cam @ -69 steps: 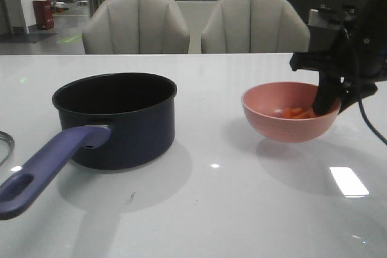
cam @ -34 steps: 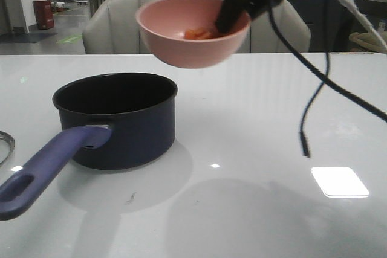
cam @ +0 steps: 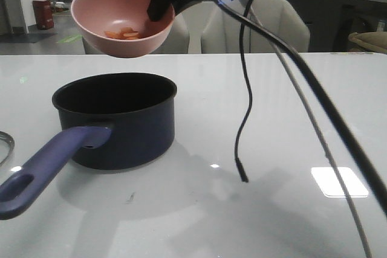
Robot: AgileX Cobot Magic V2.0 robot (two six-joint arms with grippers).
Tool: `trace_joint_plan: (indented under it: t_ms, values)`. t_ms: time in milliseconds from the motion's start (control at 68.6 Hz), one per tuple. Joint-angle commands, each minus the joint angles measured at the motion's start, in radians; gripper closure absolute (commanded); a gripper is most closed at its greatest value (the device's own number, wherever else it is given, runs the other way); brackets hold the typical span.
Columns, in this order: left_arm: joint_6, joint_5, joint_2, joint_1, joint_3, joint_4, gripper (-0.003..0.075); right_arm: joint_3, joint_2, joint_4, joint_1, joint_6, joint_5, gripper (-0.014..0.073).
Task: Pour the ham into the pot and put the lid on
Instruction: 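Lift the pink bowl with the right gripper over the saucepan, then tilt the pink bowl with the right gripper to pour carrots into saucepan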
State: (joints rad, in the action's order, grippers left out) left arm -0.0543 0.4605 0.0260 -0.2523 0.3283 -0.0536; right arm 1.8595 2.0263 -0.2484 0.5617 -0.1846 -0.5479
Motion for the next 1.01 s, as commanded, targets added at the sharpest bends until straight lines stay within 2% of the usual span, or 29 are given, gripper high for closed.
trace_joint_plan:
  t_ms: [0,291,714,991]
  values:
    - [0.003,-0.07,0.013,-0.007,0.026,-0.01,0.0082,0.043,-0.066,0.089,0.013,-0.013,0.193,0.0455]
    - [0.003,-0.07,0.013,-0.007,0.026,-0.01,0.0082,0.033,-0.065,0.305,0.052,-0.013,0.389,0.0455]
    - [0.003,-0.07,0.013,-0.007,0.026,-0.01,0.0082,-0.169,-0.075,0.483,0.056,-0.014,0.726,0.0456]
    - [0.003,-0.07,0.013,-0.007,0.026,-0.01,0.0082,-0.18,-0.095,0.621,0.063,-0.014,0.754,0.0456]
